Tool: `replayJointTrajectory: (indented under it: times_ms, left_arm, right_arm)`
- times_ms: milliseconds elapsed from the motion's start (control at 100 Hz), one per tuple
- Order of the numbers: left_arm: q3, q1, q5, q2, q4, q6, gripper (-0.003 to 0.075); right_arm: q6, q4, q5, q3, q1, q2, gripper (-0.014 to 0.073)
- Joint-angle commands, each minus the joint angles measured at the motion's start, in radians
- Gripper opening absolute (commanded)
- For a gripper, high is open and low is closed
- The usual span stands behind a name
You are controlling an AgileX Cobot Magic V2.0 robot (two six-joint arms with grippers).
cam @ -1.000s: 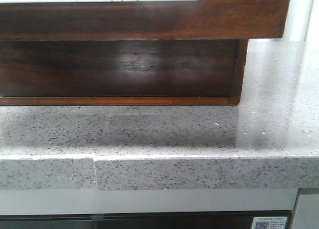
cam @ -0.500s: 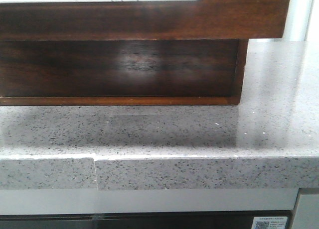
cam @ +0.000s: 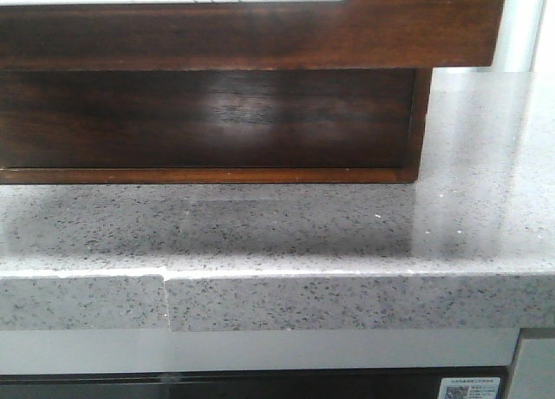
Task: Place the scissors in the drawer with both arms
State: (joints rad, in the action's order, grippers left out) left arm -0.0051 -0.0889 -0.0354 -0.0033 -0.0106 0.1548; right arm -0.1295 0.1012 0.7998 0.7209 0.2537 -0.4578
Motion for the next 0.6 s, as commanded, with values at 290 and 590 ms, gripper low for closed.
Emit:
replayJointTrajectory:
  times_ms: [290,590]
  left_arm:
    - [0.037,0.002,0.087,-0.032,0.011,0.011,-0.002]
    - [0.037,0.002,0.087,-0.032,0.011,0.011,-0.002]
  right_arm:
    - [-0.003,-0.019,-0.277,-0.136,-0.132,0.154,-0.0069]
    - [-0.003,-0.001,-0.72,-0.557,-0.264,0.385,-0.0069]
